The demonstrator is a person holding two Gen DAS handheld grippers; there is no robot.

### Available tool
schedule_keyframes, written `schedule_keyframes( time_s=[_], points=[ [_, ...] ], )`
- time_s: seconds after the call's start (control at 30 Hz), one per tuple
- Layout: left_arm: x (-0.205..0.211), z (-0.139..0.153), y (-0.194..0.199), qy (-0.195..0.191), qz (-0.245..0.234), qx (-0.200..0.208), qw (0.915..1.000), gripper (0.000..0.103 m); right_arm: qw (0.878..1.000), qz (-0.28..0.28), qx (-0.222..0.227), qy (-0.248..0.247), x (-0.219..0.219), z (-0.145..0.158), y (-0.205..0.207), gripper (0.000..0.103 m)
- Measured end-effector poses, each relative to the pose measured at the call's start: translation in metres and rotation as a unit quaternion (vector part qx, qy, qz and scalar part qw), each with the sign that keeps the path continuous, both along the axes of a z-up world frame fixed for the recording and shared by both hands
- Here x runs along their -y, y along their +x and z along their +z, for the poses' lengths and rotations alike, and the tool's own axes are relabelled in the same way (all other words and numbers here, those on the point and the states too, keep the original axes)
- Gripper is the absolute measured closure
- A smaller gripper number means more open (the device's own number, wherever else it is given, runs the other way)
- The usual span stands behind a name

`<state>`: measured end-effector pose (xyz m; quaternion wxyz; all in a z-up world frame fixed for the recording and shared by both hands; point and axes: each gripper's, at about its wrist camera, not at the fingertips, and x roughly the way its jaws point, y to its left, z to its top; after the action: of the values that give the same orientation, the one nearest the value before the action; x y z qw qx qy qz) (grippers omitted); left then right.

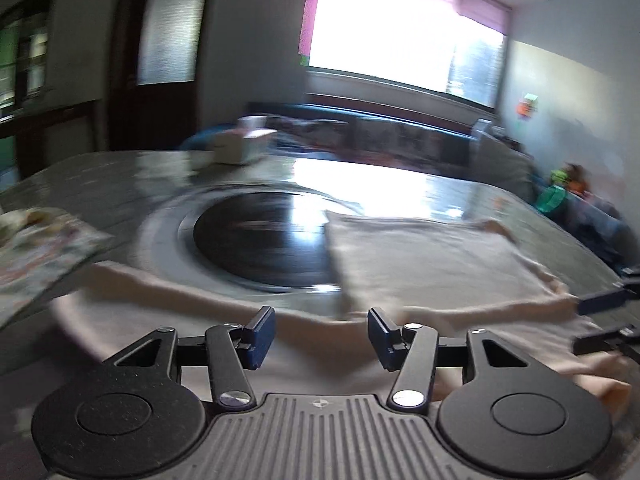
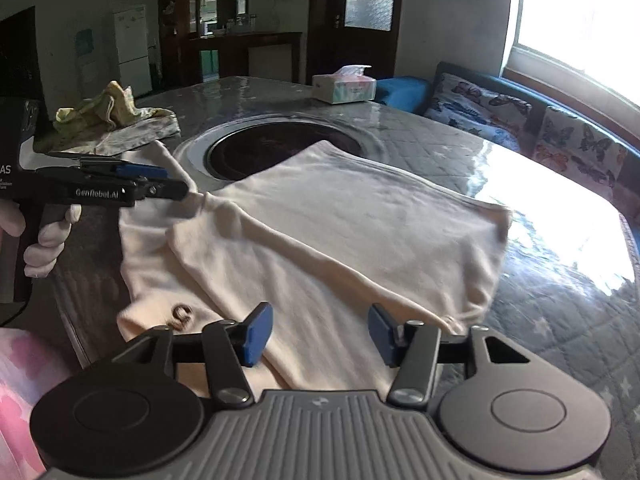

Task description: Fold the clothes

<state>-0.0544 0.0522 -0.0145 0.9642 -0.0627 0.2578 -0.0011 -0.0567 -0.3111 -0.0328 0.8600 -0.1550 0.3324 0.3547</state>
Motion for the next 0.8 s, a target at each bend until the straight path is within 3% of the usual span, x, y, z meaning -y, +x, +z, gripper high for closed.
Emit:
schedule_keyframes(
  time_s=[0.13,0.37,0.63,0.8],
  points=[
    [-0.034,0.0,-0.006,0.018,0.079,0.003,0.9967,0.043,1.0,0.011,-0.007,0.002,-0.016,-0.004,0.002,0.042],
    [-0.081,-0.001,-0.007,0.031,0.201,0.003,0.979,0.04,1.0,0.02,-0.006,0.002,-0.029,-0.004,0.0,0.041],
    [-0.105,-0.01,0.002,-0.016,0.239,-0.025,0.9705,0.043,1.0,0.013,0.002,0.003,-0.027,0.001,0.0,0.041],
    [-0.112,-0.012,0.006,-0.045,0.253,-0.029,0.966,0.058,1.0,0.006,0.004,0.006,-0.023,0.002,-0.001,0.04]
  ],
)
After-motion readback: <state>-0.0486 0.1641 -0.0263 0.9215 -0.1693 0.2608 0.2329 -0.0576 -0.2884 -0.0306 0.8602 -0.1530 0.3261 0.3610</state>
